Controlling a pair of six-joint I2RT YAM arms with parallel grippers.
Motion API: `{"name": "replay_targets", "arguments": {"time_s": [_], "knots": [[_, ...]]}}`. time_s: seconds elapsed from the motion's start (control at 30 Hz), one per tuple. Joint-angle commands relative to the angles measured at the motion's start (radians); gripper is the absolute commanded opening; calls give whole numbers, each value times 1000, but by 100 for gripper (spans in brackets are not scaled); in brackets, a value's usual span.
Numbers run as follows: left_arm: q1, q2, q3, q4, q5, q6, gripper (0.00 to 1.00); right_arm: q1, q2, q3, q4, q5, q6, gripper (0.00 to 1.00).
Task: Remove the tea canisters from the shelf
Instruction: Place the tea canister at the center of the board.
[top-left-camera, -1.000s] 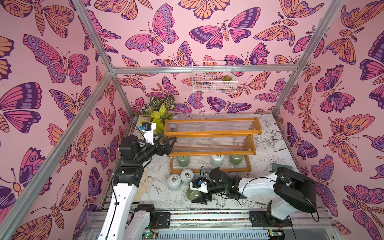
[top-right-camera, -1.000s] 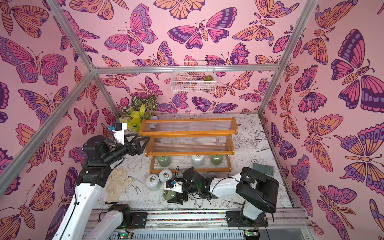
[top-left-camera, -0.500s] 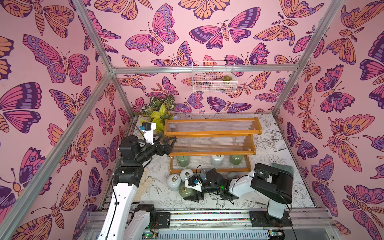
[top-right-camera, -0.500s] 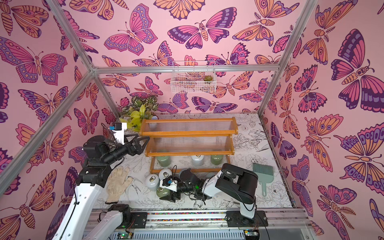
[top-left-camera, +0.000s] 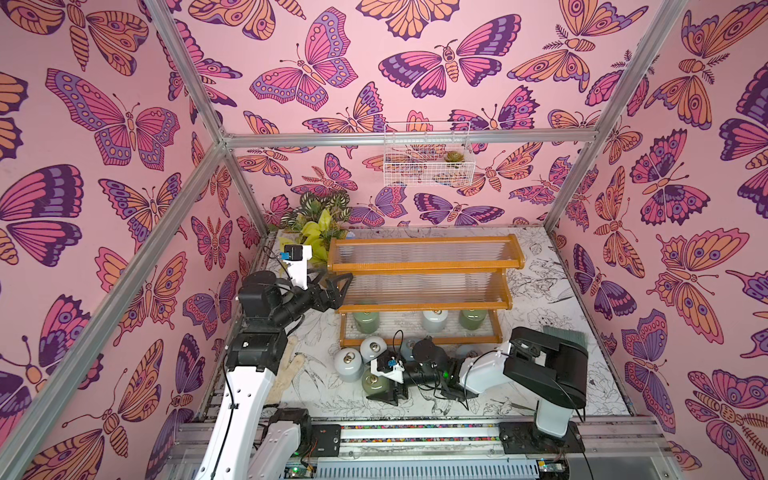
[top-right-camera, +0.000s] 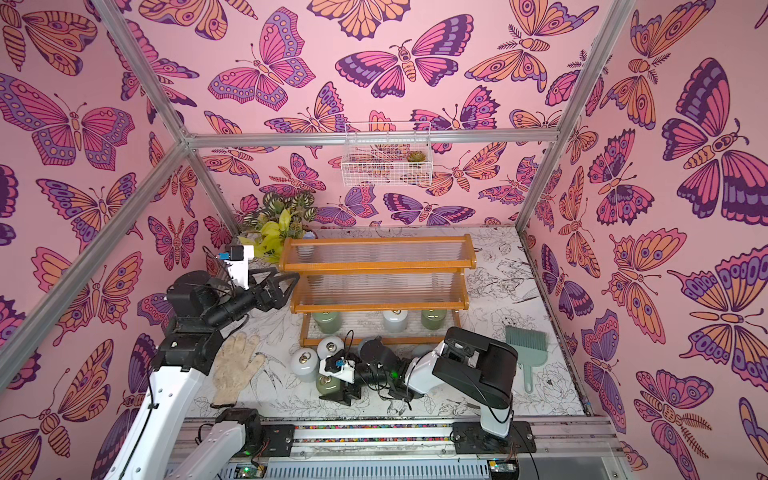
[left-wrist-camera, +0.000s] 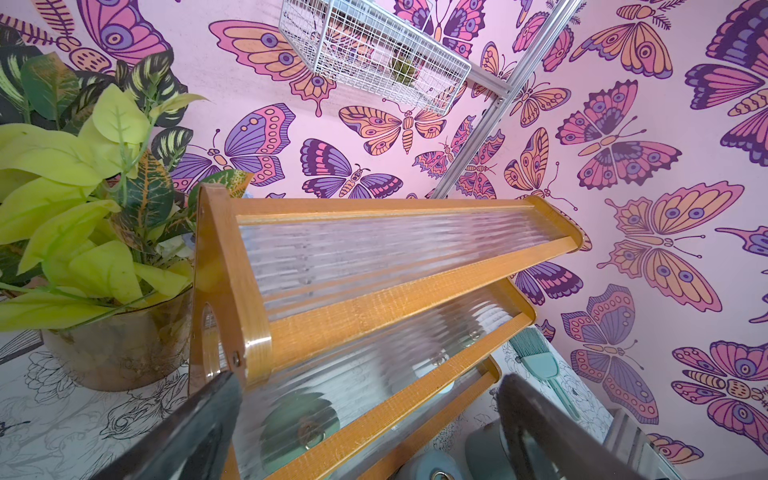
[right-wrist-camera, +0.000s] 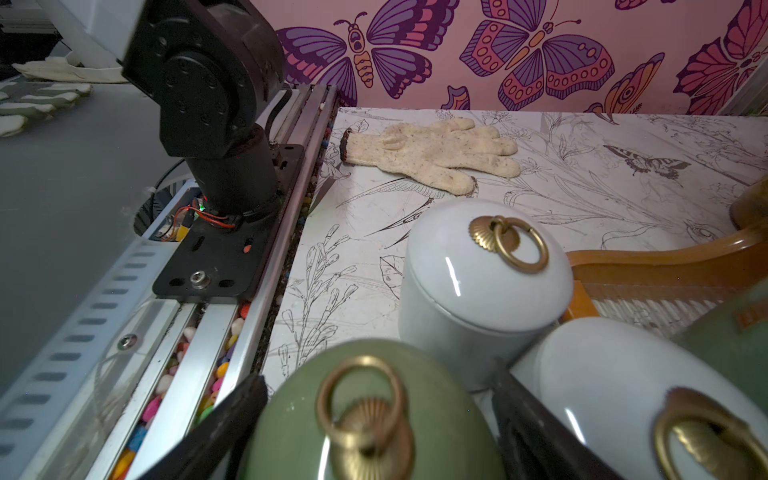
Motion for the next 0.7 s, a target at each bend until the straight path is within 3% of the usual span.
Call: {"name": "replay_targets", "arguments": {"time_s": [0.0, 0.47, 0.57, 0.67], "knots": [[-8, -3, -5, 12, -10, 6, 99, -9, -52, 26, -67, 56, -41, 99], [-8, -35, -12, 12, -32, 3, 99, -8, -203, 109, -261, -10, -92, 100], [-8, -46, -17, 13, -40, -4, 99, -9, -241, 122, -288, 26, -86, 99], [-8, -57, -13, -3, -54, -10, 99, -14, -323, 133, -337, 167, -60, 98]]}}
